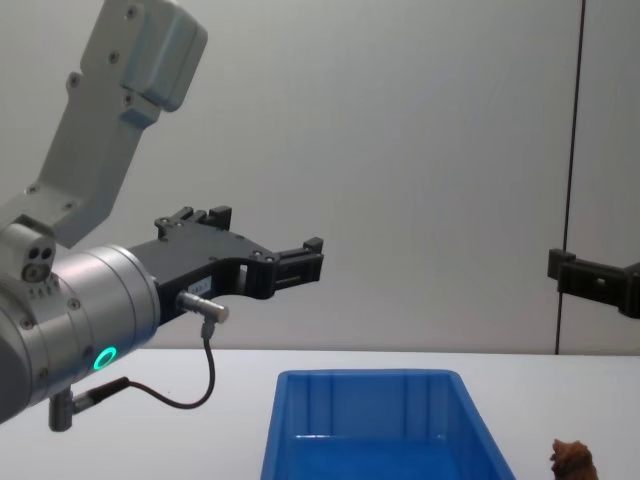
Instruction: Pick up the two dolls from the table and place them into the box.
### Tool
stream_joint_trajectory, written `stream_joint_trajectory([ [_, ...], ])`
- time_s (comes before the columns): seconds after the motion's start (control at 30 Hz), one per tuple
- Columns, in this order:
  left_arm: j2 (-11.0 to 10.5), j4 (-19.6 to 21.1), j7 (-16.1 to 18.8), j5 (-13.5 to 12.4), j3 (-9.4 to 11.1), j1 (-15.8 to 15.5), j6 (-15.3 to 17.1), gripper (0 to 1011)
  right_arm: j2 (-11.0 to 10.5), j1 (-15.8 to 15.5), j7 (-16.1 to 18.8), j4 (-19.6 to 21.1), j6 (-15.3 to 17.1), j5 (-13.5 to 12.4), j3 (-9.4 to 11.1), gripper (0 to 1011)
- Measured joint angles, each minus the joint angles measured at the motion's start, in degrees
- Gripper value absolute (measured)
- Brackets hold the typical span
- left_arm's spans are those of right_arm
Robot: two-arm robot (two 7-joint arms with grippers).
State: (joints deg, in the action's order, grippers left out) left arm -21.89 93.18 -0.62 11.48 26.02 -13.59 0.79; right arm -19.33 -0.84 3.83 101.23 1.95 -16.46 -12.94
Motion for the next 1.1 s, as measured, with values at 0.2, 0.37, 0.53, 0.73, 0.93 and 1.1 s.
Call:
stream_joint_trajectory([
  [0.2, 0.0, 0.0, 0.0, 0.0, 0.0, 0.0, 0.0, 1001, 0.0, 0.0, 0.0, 0.0, 0.0, 0.0, 0.0, 1001],
  [0.37, 0.0, 0.0, 0.0, 0.0, 0.0, 0.0, 0.0, 1001, 0.0, 0.0, 0.0, 0.0, 0.0, 0.0, 0.0, 1001],
  [0.53, 0.0, 0.0, 0.0, 0.0, 0.0, 0.0, 0.0, 1001, 0.0, 0.0, 0.0, 0.0, 0.0, 0.0, 0.0, 1001],
  [0.73, 0.0, 0.0, 0.0, 0.0, 0.0, 0.0, 0.0, 1001, 0.0, 0.0, 0.0, 0.0, 0.0, 0.0, 0.0, 1001],
  [0.93, 0.0, 0.0, 0.0, 0.0, 0.0, 0.0, 0.0, 1001, -0.2, 0.0, 0.1, -0.3, -0.1, 0.1, 0.2, 1001],
  [1.1, 0.0, 0.0, 0.0, 0.0, 0.0, 0.0, 0.0, 1001, -1.0, -0.1, 0.8, -1.5, 0.0, 0.2, 0.8, 1001],
])
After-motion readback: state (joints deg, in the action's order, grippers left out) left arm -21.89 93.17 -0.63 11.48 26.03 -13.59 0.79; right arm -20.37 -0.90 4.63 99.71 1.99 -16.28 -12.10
